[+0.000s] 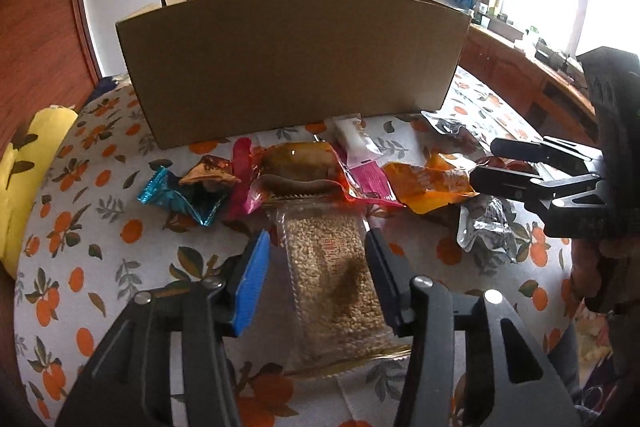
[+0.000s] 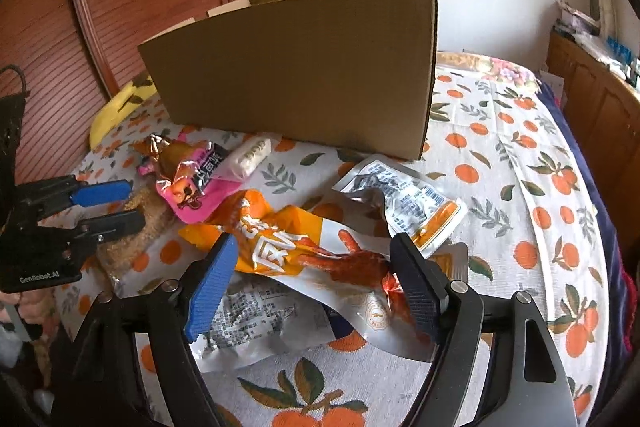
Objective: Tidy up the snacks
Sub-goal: 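Lower the left gripper onto the clear rice-cake pack and close on it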
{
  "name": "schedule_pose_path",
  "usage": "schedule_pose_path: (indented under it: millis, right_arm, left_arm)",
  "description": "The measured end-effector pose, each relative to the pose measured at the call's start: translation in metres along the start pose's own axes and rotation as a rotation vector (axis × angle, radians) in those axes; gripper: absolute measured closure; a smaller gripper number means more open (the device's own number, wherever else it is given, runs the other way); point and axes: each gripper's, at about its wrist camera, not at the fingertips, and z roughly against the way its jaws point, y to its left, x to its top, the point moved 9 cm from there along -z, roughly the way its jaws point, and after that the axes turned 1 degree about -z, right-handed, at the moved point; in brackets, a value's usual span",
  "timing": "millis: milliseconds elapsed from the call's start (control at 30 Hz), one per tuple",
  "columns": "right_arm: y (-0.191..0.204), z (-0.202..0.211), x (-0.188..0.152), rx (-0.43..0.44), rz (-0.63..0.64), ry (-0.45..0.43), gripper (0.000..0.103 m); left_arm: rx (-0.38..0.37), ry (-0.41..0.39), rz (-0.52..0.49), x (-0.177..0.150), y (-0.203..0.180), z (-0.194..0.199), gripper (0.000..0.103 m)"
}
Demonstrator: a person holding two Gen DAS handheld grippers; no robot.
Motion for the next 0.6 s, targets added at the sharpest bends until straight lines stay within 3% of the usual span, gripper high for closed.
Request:
schedule_pose_path:
  millis: [167,367,600]
  right_arm:
    - [0.0,0.0,-0.001,0.007,-0.008,-0.008,0.023]
    - [-0.001,0.001,-0.002,0.007,-0.015,-0.015,0.023]
    - [-0.001,0.002,-0.002,0.01,-0.015,-0.014,0.022]
  left_arm:
    - [-0.018,0.013,0.015,-0.004,-0.002,-0.006,0.036]
    - [-0.014,0.042,-0.004,-0.008,-0.013,-0.012,0.036]
    - [0.052,0.062,-0.056,-0.012,-0.019,-0.018,0.036]
